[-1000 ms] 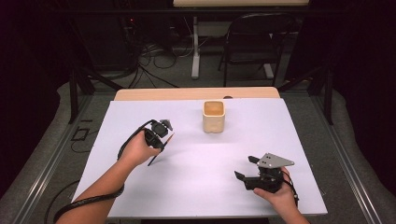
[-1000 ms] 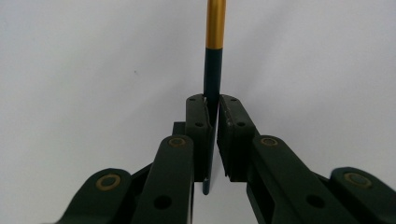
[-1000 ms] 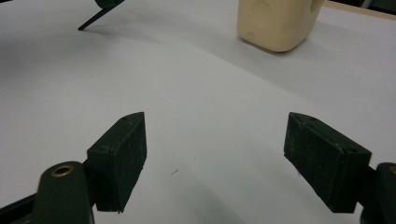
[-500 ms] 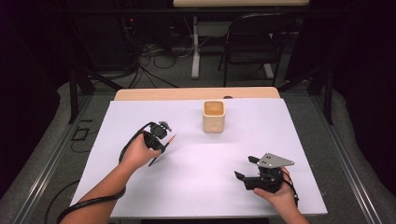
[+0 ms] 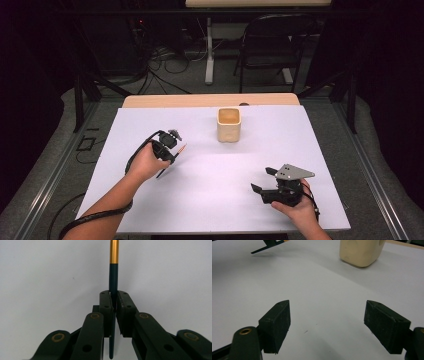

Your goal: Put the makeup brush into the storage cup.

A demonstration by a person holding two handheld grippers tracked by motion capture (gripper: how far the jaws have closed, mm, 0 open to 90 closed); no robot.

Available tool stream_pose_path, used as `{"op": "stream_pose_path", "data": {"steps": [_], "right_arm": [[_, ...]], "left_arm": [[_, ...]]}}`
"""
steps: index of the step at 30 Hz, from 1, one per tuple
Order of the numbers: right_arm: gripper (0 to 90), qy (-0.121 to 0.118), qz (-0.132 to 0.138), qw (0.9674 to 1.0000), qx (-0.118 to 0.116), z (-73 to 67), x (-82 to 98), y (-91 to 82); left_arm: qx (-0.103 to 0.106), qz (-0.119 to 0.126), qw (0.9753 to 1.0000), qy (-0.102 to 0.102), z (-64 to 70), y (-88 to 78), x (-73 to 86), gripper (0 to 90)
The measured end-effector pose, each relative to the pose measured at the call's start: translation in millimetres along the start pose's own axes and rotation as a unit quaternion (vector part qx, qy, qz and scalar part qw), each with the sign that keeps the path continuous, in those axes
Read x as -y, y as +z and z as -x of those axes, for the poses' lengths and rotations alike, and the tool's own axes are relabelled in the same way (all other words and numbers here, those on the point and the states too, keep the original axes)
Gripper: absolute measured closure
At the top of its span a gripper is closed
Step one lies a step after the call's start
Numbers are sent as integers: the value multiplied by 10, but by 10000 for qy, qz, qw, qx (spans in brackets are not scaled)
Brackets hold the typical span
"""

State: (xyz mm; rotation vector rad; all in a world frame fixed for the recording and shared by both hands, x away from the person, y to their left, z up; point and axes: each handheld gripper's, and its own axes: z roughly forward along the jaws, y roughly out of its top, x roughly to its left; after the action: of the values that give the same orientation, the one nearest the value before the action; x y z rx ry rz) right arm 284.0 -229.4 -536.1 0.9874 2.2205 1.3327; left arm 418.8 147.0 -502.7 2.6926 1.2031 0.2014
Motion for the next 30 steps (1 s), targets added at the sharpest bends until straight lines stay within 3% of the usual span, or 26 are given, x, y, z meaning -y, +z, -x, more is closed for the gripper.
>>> {"op": "stream_pose_path", "data": {"steps": [15, 25, 30], "right_arm": [[211, 12, 14, 10000, -8, -1, 1, -2], [212, 3, 8, 10000, -2, 0, 0, -1], [212, 1, 7, 10000, -3, 0, 1, 0]], "left_arm": [[3, 58, 10000, 53, 23, -128, -37, 830], [172, 501, 9986, 11, 34, -321, -12, 831], [264, 798, 9965, 20, 32, -460, 29, 831]]}}
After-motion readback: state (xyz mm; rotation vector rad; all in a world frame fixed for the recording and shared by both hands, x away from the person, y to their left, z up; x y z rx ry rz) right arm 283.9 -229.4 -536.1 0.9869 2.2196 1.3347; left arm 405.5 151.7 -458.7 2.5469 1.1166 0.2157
